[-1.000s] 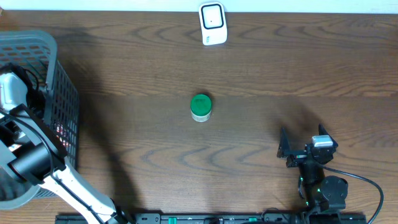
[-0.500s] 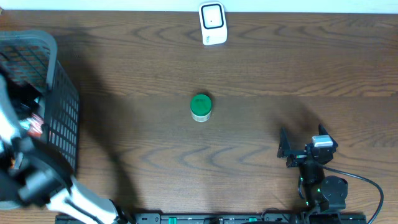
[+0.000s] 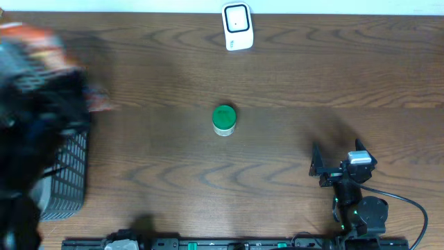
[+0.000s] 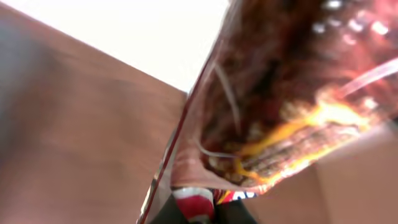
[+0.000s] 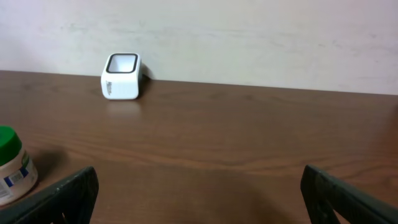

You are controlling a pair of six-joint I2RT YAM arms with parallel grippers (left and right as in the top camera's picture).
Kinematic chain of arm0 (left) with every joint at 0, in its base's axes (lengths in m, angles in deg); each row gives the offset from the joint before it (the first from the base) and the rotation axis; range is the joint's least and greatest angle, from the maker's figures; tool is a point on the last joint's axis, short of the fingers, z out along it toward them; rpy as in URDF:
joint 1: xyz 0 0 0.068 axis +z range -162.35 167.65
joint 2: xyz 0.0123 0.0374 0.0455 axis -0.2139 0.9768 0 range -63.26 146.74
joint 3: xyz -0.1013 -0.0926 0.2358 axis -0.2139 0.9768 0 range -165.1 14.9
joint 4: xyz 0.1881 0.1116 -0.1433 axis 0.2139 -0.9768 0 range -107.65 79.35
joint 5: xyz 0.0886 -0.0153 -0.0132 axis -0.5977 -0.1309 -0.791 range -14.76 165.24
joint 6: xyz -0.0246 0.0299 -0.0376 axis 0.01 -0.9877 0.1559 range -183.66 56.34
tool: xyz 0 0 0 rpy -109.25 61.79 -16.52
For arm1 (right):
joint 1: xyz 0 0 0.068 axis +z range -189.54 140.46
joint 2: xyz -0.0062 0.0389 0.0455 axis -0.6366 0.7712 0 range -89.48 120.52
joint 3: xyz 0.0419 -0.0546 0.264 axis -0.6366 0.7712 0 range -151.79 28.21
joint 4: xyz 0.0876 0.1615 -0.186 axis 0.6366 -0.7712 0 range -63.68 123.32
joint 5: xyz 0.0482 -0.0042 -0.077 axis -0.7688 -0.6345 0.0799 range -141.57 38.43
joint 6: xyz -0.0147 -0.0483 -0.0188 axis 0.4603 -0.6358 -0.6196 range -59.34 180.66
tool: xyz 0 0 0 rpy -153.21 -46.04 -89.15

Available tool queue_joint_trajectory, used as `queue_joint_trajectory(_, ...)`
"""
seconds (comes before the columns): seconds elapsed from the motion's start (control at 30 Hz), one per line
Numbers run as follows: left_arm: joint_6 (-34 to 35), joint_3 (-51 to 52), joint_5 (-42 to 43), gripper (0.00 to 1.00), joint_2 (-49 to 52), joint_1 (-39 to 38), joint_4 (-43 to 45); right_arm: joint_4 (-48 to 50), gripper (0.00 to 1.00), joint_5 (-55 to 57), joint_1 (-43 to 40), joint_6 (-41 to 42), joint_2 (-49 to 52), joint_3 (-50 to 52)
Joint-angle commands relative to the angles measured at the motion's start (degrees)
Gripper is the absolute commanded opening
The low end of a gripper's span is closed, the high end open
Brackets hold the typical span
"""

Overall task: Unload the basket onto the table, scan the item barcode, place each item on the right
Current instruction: 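Place red chocolate bar right of the jar, open left gripper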

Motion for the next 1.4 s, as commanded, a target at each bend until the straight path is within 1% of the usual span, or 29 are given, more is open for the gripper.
queue_joint_trajectory(0.0,1.99,6.91,-1.16,0.08,5.31,-15.89,4.28,-0.20,0.99,0.28,0.87,0.81,-0.24,0.07)
queue_joint_trajectory(0.03,0.74,8.96,-4.74,0.08,7.13,-21.29,5.90,-0.20,0.99,0.28,0.87,0.83,-0.24,0.07)
queue_joint_trajectory(0.1,-2.38,11.23,-10.84,0.08,10.82,-27.76,7.13,-0.20,0.99,0.28,0.87,0.81,-0.24,0.07)
queue_joint_trajectory(0.13,-5.22,12.20,-12.98,0.08,13.64,-30.75,7.65,-0.20,0.99,0.28,0.87,0.81,-0.24,0.07)
queue_joint_trajectory(0.3,-20.39,13.16,-13.05,0.08,27.50,-39.23,9.18,-0.20,0.99,0.28,0.87,0.81,-0.24,0.07)
queue_joint_trajectory(0.43,-30.56,13.16,-13.09,0.08,38.56,-42.95,9.94,-0.20,0.99,0.28,0.87,0.81,-0.24,0.07)
queue_joint_trajectory(0.53,-33.31,13.16,-13.09,0.08,45.70,-44.06,11.58,-0.20,0.99,0.28,0.87,0.81,-0.24,0.07)
queue_joint_trajectory(0.67,-33.53,13.16,-12.55,0.08,52.24,-44.72,14.82,-0.20,0.99,0.26,0.87,0.81,-0.24,0.07)
queue_joint_trajectory(0.77,-33.48,13.16,-10.01,0.08,56.50,-45.05,18.01,-0.20,0.99,0.28,0.87,0.81,-0.24,0.07)
queue_joint_trajectory(0.83,-33.51,13.16,-10.56,0.08,58.95,-45.20,19.65,-0.20,0.99,0.28,0.87,0.81,-0.24,0.07)
queue_joint_trajectory(0.9,-33.51,13.16,-13.00,0.22,60.54,-45.20,20.20,-0.20,0.99,0.28,0.87,0.83,-0.24,0.07)
queue_joint_trajectory(1.0,-33.51,12.98,-20.11,0.40,60.26,-45.20,19.32,-0.20,0.99,0.28,0.87,0.81,-0.24,0.07)
queue_joint_trajectory(1.03,-33.48,12.50,-22.45,0.41,59.56,-45.20,18.47,-0.20,0.99,0.28,0.87,0.81,-0.24,0.07)
queue_joint_trajectory(1.07,-33.48,11.61,-24.11,0.46,58.60,-45.20,17.25,-0.20,0.99,0.28,0.87,0.81,-0.24,0.07)
queue_joint_trajectory(1.2,-33.51,6.49,-25.27,0.57,50.80,-45.20,11.85,-0.20,0.99,0.28,0.87,0.81,-0.24,0.07)
queue_joint_trajectory(1.27,-33.53,3.65,-25.27,0.68,44.44,-45.07,9.84,-0.20,0.99,0.28,0.87,0.81,-0.24,0.07)
queue_joint_trajectory(1.3,-33.53,2.73,-25.24,0.72,41.81,-44.94,9.27,-0.20,0.99,0.28,0.87,0.81,-0.24,0.07)
queue_joint_trajectory(1.37,-33.53,1.25,-25.05,0.72,34.71,-44.33,8.09,-0.20,0.99,0.28,0.87,0.81,-0.24,0.07)
